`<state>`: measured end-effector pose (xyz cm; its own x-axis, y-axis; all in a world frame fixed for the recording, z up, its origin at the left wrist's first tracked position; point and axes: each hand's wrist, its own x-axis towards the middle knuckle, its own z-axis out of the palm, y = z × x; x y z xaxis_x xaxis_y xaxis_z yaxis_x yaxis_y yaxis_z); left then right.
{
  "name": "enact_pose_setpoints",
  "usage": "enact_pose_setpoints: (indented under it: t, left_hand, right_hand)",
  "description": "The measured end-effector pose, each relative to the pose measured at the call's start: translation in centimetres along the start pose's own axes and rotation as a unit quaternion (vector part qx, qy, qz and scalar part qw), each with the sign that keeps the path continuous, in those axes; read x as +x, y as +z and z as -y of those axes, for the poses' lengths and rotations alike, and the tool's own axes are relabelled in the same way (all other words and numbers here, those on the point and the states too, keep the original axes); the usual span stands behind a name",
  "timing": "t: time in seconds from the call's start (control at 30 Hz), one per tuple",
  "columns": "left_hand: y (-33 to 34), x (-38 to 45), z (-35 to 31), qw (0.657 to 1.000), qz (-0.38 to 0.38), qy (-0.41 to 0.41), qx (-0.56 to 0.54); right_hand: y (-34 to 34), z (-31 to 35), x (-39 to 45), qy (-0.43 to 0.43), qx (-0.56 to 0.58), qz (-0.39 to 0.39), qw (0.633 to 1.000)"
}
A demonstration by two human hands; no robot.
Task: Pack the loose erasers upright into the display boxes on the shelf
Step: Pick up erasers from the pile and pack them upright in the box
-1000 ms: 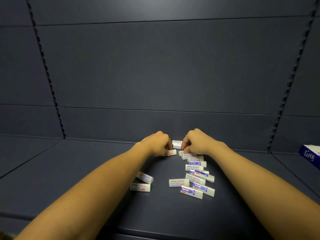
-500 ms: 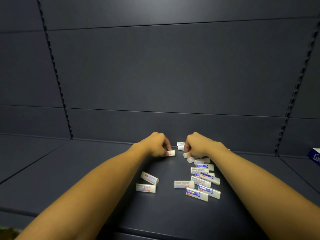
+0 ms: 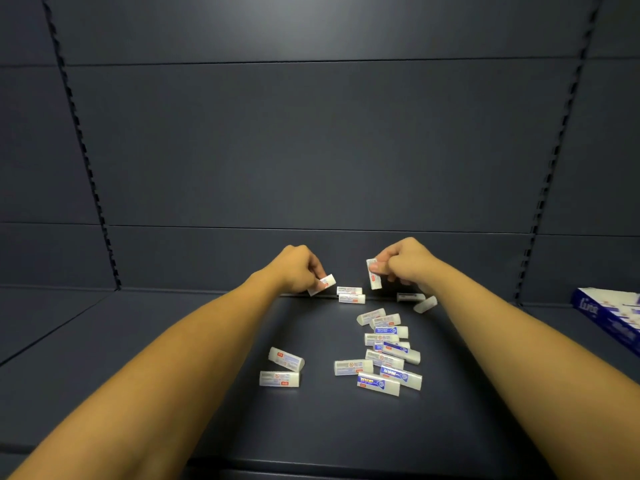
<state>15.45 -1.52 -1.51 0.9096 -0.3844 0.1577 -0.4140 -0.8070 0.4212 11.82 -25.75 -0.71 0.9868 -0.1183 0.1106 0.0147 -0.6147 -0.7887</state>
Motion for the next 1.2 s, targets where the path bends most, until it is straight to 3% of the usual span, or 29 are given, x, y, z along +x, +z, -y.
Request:
enact_pose_setpoints:
  t: [0.37,0.7,0.8,0.97,1.2]
  left_hand:
    - [2.0,0.7,-5.2,0.995,0.028,0.088,-0.046]
    - [6.0,-1.2,-9.8,0.985,0.084,0.14,-0.058]
    - [6.6,-1.8,-11.6,0.983,0.087,0.151,-0.048]
    - [7.7,-3.3,-14.8,0.982,0.075,0.166,-0.051]
    - [9.1,-5.2,-17.6,0.987,0.072,0.141,-0.034]
  right_hand:
    - [-3.8,-2.5,-6.2,0.055,0.126,-0.042,0.99]
    - [-6.6,-5.6,-12.8,0.084,0.131,-0.099,0.983]
    - [-7.7,-6.6,-14.2,0.083,0.113,-0.113,0.984]
    - [-8.2,-9.7,-16.2,0.127,-0.056,-0.069,0.988]
    - [-11.3,-11.5,-17.9,0.098,-0.067,-0.066,0.991]
